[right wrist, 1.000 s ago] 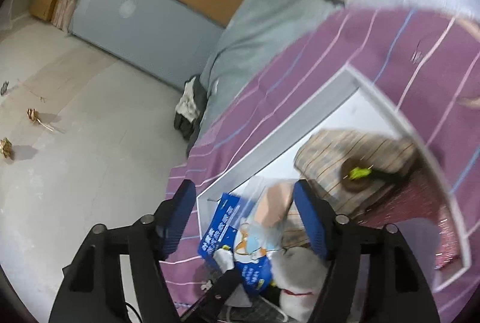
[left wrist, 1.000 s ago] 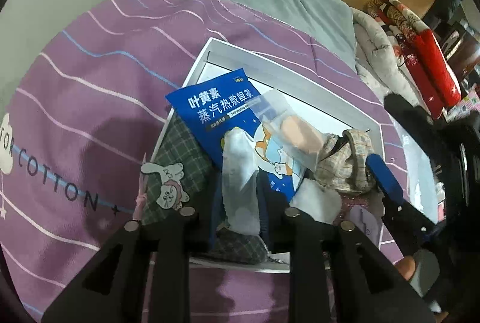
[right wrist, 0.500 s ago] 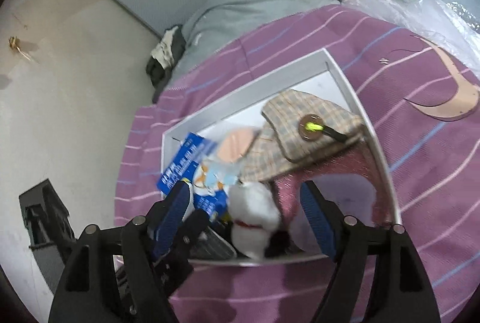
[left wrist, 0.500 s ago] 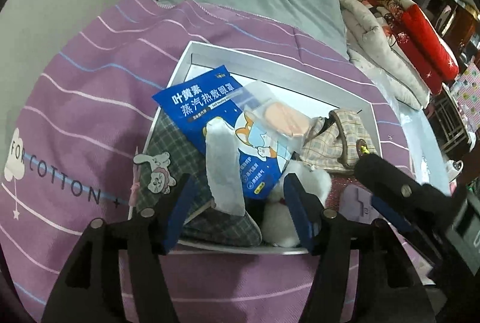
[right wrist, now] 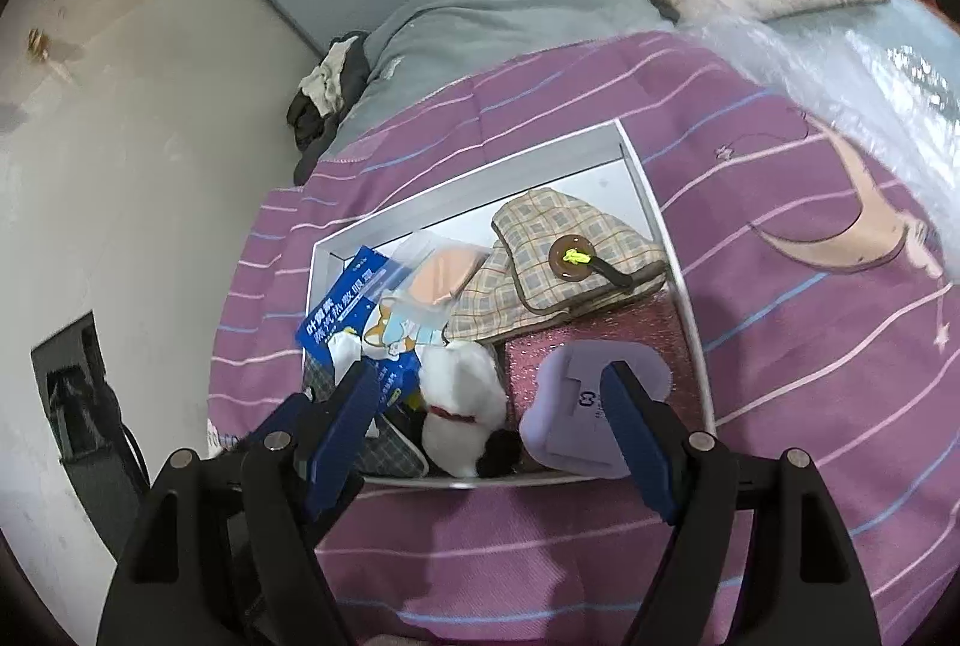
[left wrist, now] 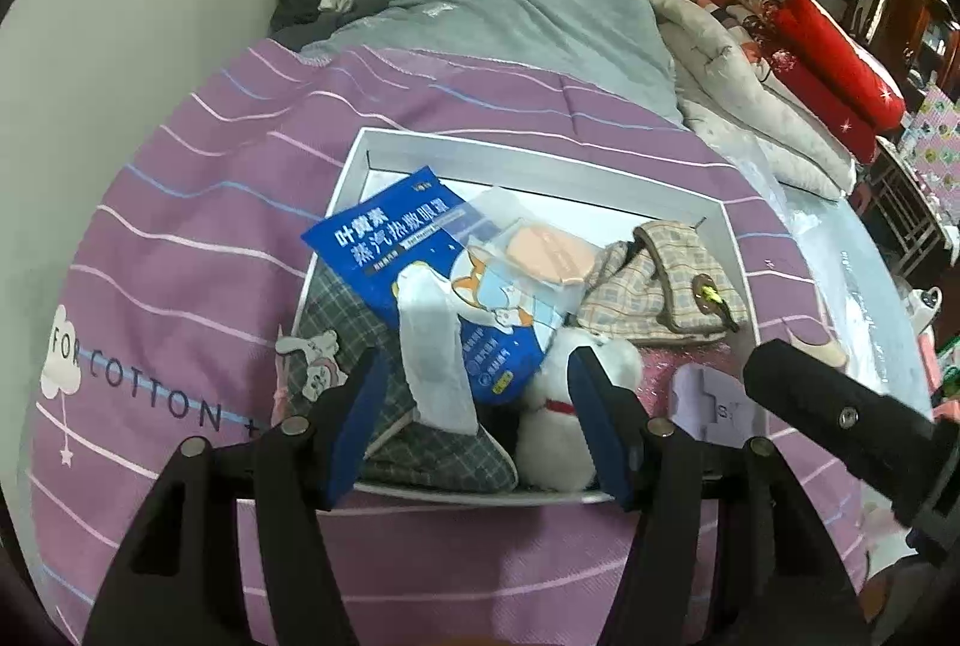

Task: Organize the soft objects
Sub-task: 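Grasp the second blue eye-mask packet beside the pink bottle with the right gripper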

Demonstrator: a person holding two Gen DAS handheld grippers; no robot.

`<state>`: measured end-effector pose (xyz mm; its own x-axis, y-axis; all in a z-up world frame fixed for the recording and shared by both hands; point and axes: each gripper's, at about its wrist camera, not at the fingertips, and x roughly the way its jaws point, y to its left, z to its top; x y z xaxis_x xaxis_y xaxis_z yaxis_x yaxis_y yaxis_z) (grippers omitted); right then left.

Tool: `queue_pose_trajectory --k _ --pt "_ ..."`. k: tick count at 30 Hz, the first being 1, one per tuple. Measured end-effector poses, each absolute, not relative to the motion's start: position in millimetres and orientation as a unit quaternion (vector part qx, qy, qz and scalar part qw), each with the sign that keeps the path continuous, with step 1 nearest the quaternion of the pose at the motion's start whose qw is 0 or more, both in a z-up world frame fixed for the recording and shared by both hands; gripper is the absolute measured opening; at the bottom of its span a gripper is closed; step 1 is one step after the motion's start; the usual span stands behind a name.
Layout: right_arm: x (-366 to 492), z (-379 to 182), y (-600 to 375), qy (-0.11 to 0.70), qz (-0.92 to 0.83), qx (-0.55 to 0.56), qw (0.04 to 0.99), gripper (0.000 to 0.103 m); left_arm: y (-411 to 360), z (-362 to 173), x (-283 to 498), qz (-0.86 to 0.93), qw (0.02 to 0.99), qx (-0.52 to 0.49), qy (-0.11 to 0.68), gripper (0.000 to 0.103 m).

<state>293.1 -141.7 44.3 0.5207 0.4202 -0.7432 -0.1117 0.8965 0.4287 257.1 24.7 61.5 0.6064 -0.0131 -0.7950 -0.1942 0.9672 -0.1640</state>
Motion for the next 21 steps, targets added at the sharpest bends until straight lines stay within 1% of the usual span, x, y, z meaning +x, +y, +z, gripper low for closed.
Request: queue_pose_trajectory --k 3,7,11,13,16,19,21 --pt "286.2 51.0 -143.2 0.466 0.167 0.160 0.854 0.077 24.3 64.8 251.9 0.045 0.882 -0.120 0.453 0.063" --pt "275.7 59.8 -149.2 0.468 0.172 0.174 0.849 0.077 20.7 65.7 242.9 0.066 0.858 -0.105 0.499 0.063" --pt "263.7 72.6 -148.3 0.464 0.179 0.157 0.853 0.077 16.7 76.9 229.0 0.063 0.860 -0.100 0.496 0.054" --pt "257.1 76.4 -148.8 0.465 0.184 0.158 0.852 0.077 20.2 79.9 224.9 0.067 0.852 -0.116 0.505 0.053" --pt "244.5 77.9 -149.5 0.471 0.192 0.160 0.846 0.077 23.4 84.1 216.8 0.064 0.848 -0.128 0.511 0.047" --pt "230.3 81.2 -146.8 0.465 0.197 0.141 0.851 0.077 26.7 92.7 205.3 0.058 0.851 -0.132 0.505 0.046" --pt "217.6 87.8 -146.9 0.433 0.202 0.133 0.868 0.077 31.1 100.3 196.0 0.052 0.857 -0.134 0.494 0.046"
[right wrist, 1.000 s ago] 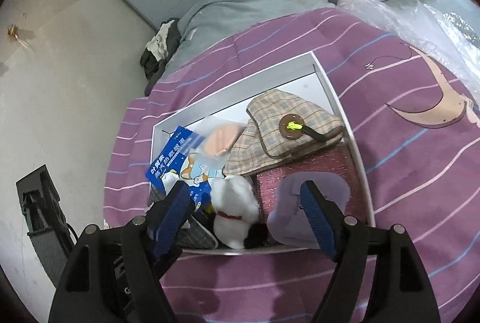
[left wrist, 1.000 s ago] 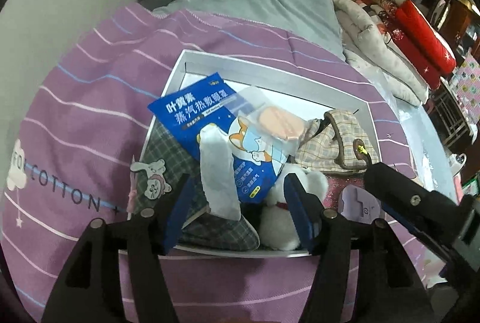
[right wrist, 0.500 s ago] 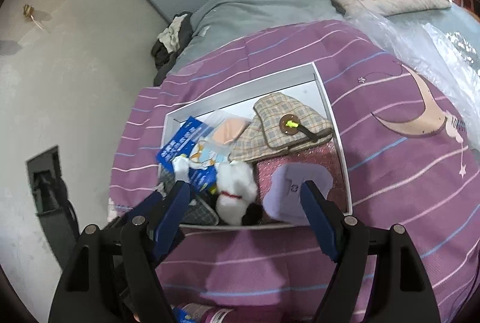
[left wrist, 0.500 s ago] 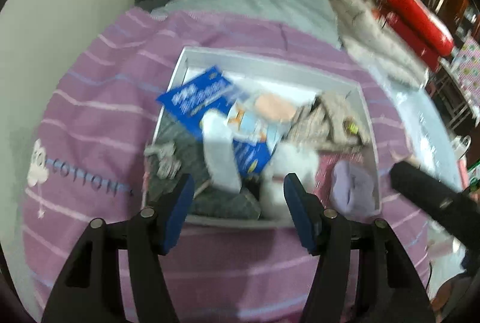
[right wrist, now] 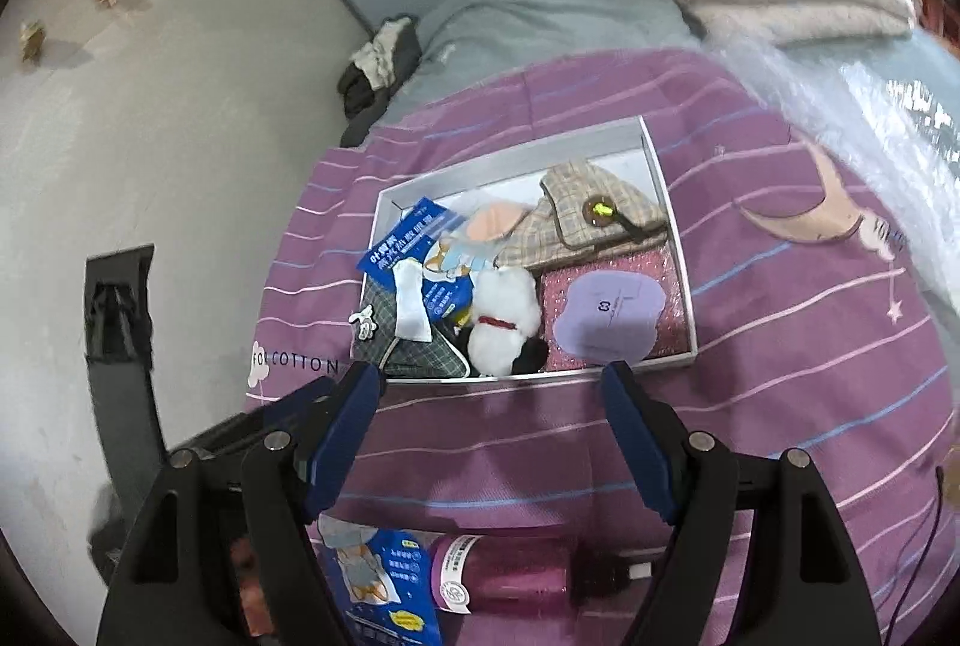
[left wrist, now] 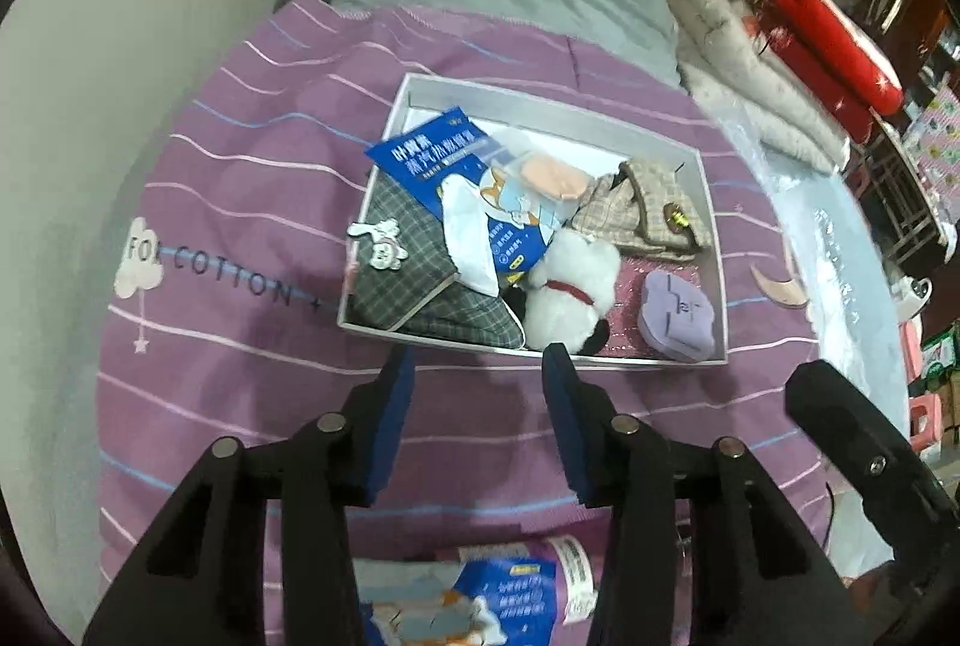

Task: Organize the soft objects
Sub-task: 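Grasp the second blue eye-mask packet beside the pink bottle with the right gripper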

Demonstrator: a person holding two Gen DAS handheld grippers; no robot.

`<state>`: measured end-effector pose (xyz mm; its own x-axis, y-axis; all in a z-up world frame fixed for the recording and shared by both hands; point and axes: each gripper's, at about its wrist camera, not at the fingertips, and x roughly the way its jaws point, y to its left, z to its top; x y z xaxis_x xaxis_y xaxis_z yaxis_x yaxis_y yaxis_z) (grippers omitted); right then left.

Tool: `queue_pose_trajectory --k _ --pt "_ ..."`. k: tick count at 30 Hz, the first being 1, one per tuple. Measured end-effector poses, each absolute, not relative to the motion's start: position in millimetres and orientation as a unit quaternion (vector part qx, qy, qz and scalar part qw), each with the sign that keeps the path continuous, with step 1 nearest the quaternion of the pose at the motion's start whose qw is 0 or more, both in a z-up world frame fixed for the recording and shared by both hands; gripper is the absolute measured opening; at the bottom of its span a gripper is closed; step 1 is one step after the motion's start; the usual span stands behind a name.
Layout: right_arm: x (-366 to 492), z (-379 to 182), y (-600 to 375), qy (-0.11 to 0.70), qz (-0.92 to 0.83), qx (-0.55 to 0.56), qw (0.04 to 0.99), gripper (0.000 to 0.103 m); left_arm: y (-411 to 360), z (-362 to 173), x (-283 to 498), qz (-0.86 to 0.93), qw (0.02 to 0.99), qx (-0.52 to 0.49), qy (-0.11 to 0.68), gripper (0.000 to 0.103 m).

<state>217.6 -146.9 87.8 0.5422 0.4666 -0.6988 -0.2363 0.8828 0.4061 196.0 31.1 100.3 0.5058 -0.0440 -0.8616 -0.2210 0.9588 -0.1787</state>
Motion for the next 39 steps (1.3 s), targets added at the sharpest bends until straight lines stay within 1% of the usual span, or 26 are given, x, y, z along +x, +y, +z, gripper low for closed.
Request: queue_pose_trajectory --k 4,6,8,9,11,13,15,16,18,21,22,23,24,25,27,28,32,37,39 --pt "180.8 103.8 -142.9 0.360 0.204 0.066 0.908 0.077 42.0 117.0 169.3 0.042 0.870 -0.119 0.476 0.046" --pt "157.7 111.2 -141.7 0.307 0.202 0.023 0.930 0.077 48.1 122.6 155.7 0.041 0.876 -0.116 0.466 0.046" --pt "127.2 118.7 -144.3 0.228 0.198 -0.007 0.953 0.077 54.6 124.9 142.5 0.043 0.879 -0.117 0.460 0.046" --pt "115.6 120.6 -145.3 0.201 0.193 -0.021 0.960 0.078 57.8 125.4 135.0 0.043 0.880 -0.117 0.459 0.046" --pt "96.9 123.6 -144.1 0.184 0.177 -0.047 0.966 0.081 61.5 126.1 121.9 0.054 0.881 -0.107 0.457 0.046" --pt "87.7 122.1 -145.3 0.199 0.168 -0.041 0.965 0.081 63.1 125.3 108.7 0.066 0.881 -0.094 0.459 0.046" --pt "86.7 116.1 -148.4 0.237 0.184 -0.023 0.954 0.081 63.5 122.5 96.8 0.068 0.880 -0.087 0.461 0.044" --pt "87.4 109.5 -149.3 0.267 0.211 -0.009 0.940 0.081 64.0 119.9 89.1 0.069 0.880 -0.087 0.462 0.042" --pt "85.3 97.4 -151.9 0.297 0.247 0.020 0.922 0.080 64.6 114.0 77.6 0.071 0.877 -0.084 0.468 0.032" --pt "85.7 74.0 -159.1 0.336 0.265 0.094 0.899 0.078 70.2 101.9 62.4 0.073 0.869 -0.102 0.479 0.024" --pt "88.7 65.8 -159.0 0.358 0.283 0.116 0.883 0.077 72.4 98.2 58.3 0.069 0.866 -0.113 0.482 0.023" --pt "91.9 56.3 -159.2 0.382 0.302 0.142 0.861 0.072 74.9 94.7 55.3 0.066 0.864 -0.124 0.484 0.022" --pt "93.8 48.0 -157.3 0.402 0.313 0.160 0.846 0.068 78.6 90.9 52.2 0.068 0.862 -0.138 0.484 0.021" --pt "96.7 40.7 -155.2 0.420 0.320 0.174 0.831 0.067 79.5 89.3 49.5 0.070 0.861 -0.143 0.483 0.021" --pt "100.1 29.4 -150.8 0.447 0.324 0.188 0.812 0.057 80.6 85.4 45.8 0.071 0.861 -0.149 0.481 0.021" --pt "101.3 25.4 -148.7 0.452 0.324 0.187 0.810 0.056 79.7 83.9 44.2 0.072 0.862 -0.147 0.479 0.021" --pt "101.0 18.0 -138.1 0.457 0.317 0.161 0.816 0.055 75.1 76.1 42.1 0.066 0.864 -0.140 0.479 0.021" --pt "102.1 4.7 -134.5 0.476 0.326 0.169 0.799 0.054 65.5 58.6 44.7 0.025 0.856 -0.147 0.495 0.021" --pt "105.5 -3.4 -132.8 0.490 0.332 0.178 0.786 0.051 59.7 49.7 47.3 0.022 0.851 -0.136 0.507 0.021"
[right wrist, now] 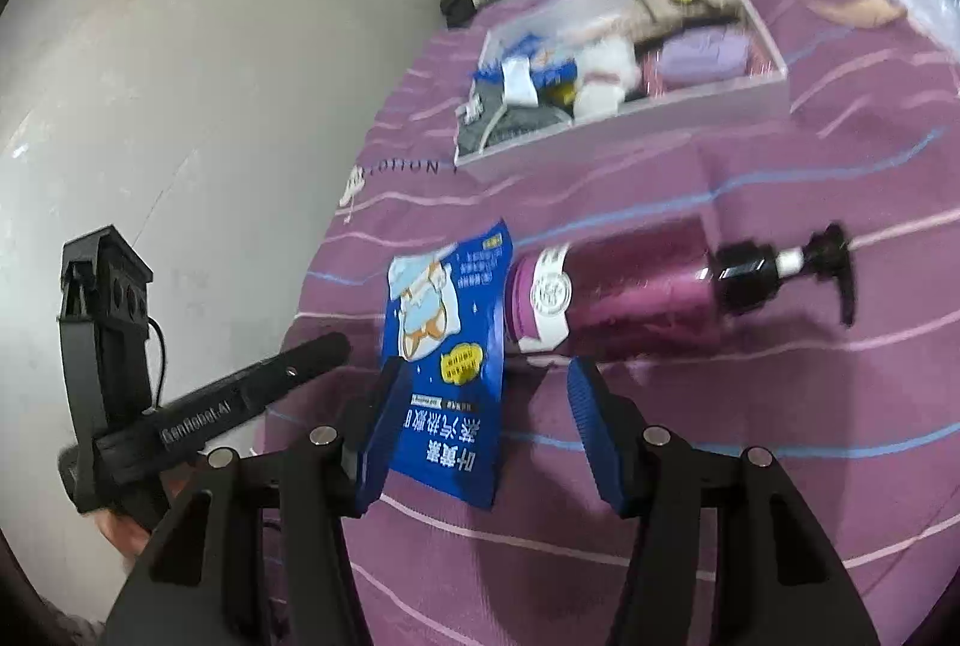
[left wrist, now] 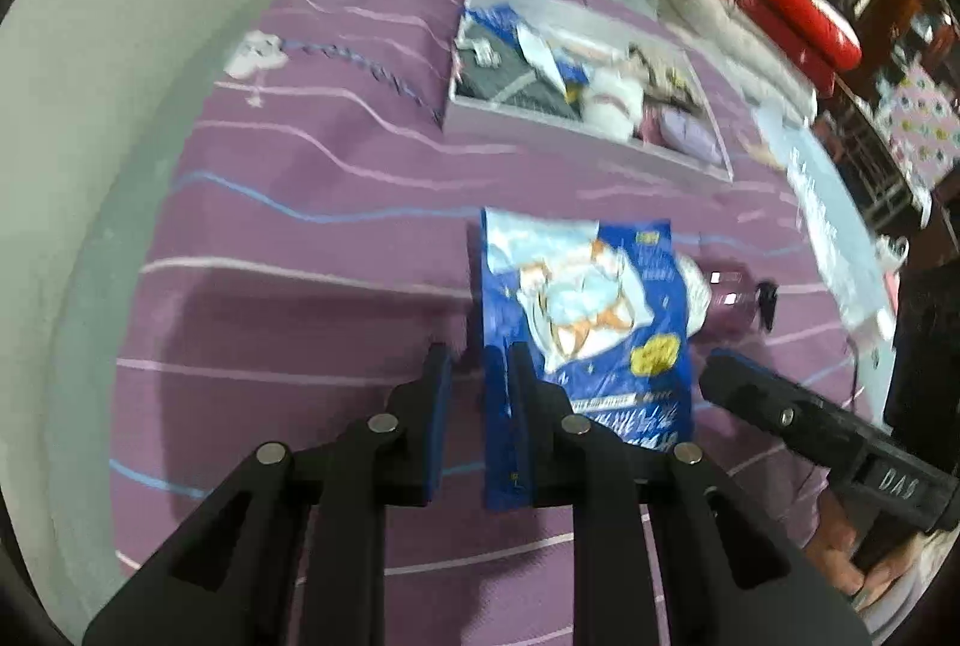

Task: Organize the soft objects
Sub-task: 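Grasp the second blue eye-mask packet beside the pink bottle with the right gripper, then lift the blue packet and carry it over the box with the right gripper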

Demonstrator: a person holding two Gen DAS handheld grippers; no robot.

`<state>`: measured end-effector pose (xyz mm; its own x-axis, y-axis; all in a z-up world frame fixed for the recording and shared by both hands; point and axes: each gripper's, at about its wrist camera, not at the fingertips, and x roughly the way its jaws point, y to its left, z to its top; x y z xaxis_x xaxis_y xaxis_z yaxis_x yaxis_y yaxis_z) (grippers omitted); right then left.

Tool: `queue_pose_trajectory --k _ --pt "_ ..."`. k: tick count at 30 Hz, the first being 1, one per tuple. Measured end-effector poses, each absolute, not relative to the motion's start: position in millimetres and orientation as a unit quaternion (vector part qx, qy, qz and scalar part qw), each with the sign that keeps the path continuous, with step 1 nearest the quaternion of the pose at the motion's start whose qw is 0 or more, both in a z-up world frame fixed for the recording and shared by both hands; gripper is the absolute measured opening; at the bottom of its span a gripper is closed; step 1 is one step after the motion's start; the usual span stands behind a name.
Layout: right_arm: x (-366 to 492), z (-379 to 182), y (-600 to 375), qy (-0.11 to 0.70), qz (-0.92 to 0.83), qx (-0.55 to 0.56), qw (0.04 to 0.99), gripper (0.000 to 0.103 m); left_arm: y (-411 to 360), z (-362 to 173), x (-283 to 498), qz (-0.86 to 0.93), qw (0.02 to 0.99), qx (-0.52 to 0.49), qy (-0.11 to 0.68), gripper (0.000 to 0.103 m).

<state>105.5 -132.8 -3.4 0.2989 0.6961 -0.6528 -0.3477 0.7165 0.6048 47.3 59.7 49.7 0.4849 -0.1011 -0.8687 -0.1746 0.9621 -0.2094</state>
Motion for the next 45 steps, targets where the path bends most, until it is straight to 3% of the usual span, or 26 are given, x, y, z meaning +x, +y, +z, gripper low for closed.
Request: queue_pose_trajectory --k 4,7,8,11,20,31,45 --pt "115.2 -19.6 -123.2 0.515 0.330 0.174 0.772 0.040 54.1 29.6 52.4 0.038 0.837 -0.116 0.534 0.021" --pt "119.4 -26.2 -115.0 0.526 0.341 0.190 0.756 0.022 55.7 22.8 52.9 0.044 0.833 -0.110 0.541 0.021" --pt "118.4 -24.3 -110.1 0.523 0.351 0.192 0.753 0.010 57.2 23.1 52.4 0.043 0.832 -0.113 0.541 0.021" --pt "106.6 -10.7 -91.9 0.504 0.362 0.161 0.767 0.004 64.1 22.2 51.0 0.043 0.828 -0.128 0.544 0.021" --pt "75.7 15.9 -62.9 0.465 0.387 0.106 0.789 0.002 71.0 23.5 50.7 0.040 0.822 -0.154 0.547 0.021" --pt "95.7 20.1 -142.8 0.493 0.296 0.169 0.801 0.001 57.9 28.2 50.6 0.043 0.832 -0.121 0.540 0.021" --pt "92.6 60.5 -145.2 0.510 0.280 0.140 0.801 0.001 42.3 57.2 52.8 0.028 0.846 -0.110 0.521 0.021"
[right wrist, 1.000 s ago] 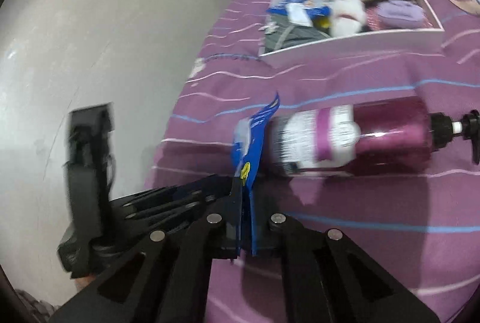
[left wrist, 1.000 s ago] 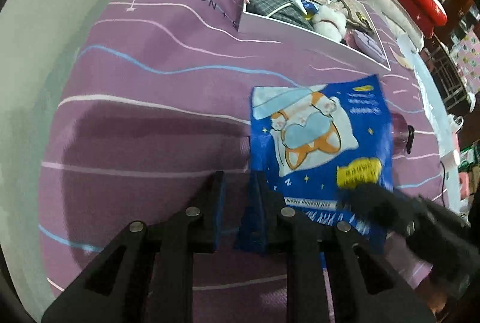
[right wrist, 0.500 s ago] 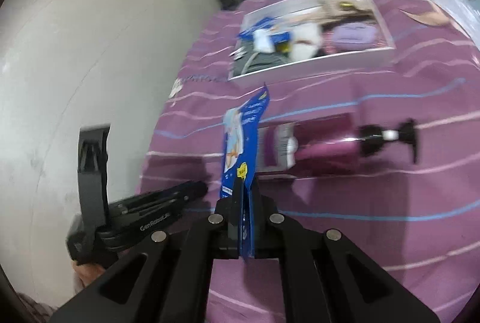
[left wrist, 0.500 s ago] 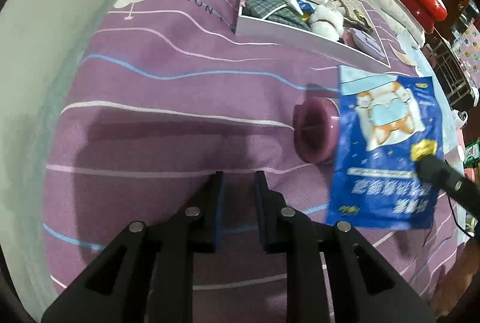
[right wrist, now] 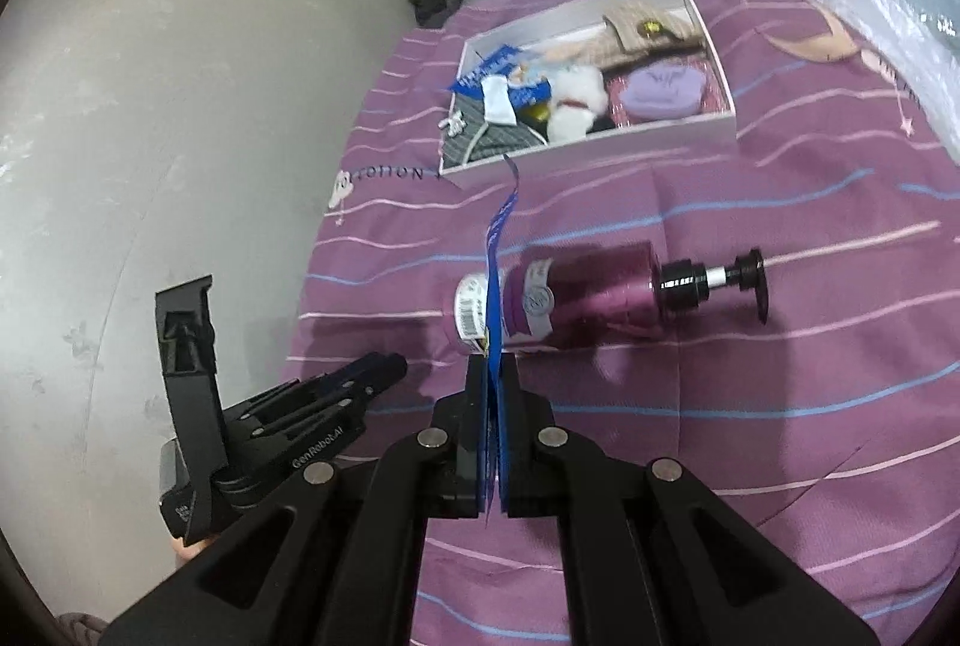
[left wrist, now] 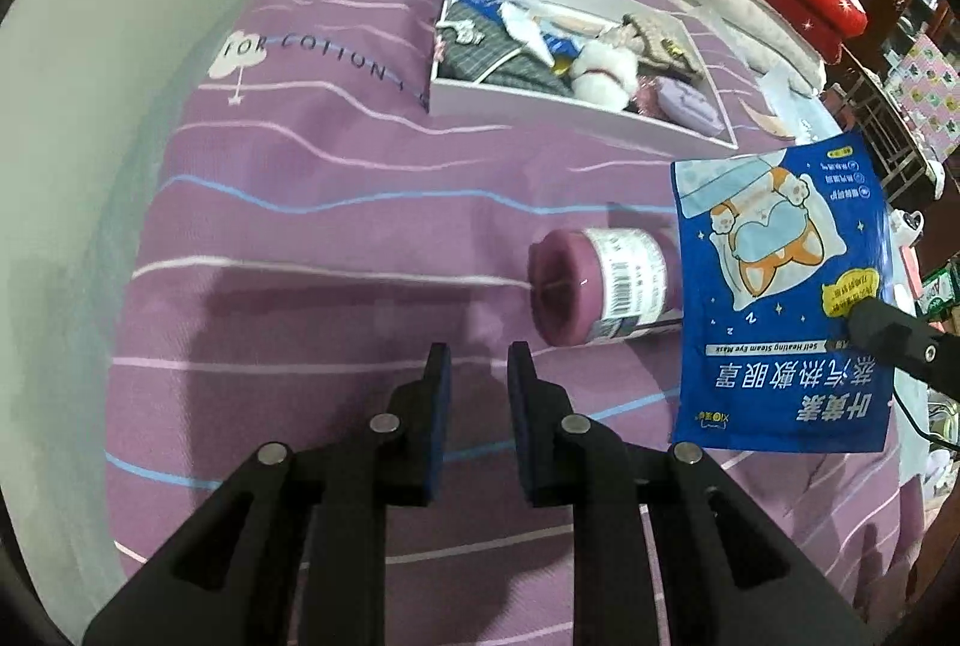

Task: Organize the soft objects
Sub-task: 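Lift the blue packet and carry it over the box with the right gripper, then lower the blue packet into the box, open right gripper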

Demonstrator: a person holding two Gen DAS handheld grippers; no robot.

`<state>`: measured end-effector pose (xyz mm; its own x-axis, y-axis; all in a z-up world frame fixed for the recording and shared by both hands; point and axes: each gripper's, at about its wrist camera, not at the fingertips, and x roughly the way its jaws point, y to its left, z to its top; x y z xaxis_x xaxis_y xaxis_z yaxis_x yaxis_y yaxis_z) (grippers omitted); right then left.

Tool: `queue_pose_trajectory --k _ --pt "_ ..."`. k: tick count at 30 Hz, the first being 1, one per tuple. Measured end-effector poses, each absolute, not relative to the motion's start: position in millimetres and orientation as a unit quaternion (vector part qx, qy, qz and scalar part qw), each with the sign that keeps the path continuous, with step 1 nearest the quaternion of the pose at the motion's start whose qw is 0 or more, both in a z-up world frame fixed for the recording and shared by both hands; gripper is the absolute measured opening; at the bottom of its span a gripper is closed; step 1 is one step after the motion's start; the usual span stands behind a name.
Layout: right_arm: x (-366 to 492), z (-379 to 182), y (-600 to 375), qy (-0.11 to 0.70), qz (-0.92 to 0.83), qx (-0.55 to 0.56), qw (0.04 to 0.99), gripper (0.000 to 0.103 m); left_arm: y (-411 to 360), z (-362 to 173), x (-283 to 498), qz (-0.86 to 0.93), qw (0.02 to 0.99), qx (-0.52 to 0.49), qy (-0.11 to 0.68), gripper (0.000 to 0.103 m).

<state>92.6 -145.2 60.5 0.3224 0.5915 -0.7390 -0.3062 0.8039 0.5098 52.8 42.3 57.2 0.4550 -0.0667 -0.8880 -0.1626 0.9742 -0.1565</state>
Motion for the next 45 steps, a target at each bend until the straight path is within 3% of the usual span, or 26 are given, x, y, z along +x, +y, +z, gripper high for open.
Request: queue_pose_trajectory --k 11,15,33,41,45 --pt "106.4 93.5 -148.4 0.494 0.283 0.146 0.809 0.001 28.3 79.3 61.6 0.015 0.853 -0.088 0.515 0.022" --pt "123.7 95.2 -145.1 0.488 0.284 0.142 0.813 0.001 27.1 85.8 71.5 0.001 0.853 -0.088 0.514 0.047" --pt "242.9 99.4 -156.0 0.423 0.312 0.155 0.836 0.001 45.3 95.2 166.8 -0.020 0.873 -0.108 0.474 0.047" --pt "311.3 73.2 -170.4 0.457 0.290 0.246 0.804 0.001 45.5 106.9 198.0 0.018 0.894 -0.097 0.437 0.047" --pt "332.4 55.8 -168.3 0.475 0.278 0.271 0.789 0.001 40.1 101.3 203.0 0.021 0.900 -0.109 0.422 0.054"
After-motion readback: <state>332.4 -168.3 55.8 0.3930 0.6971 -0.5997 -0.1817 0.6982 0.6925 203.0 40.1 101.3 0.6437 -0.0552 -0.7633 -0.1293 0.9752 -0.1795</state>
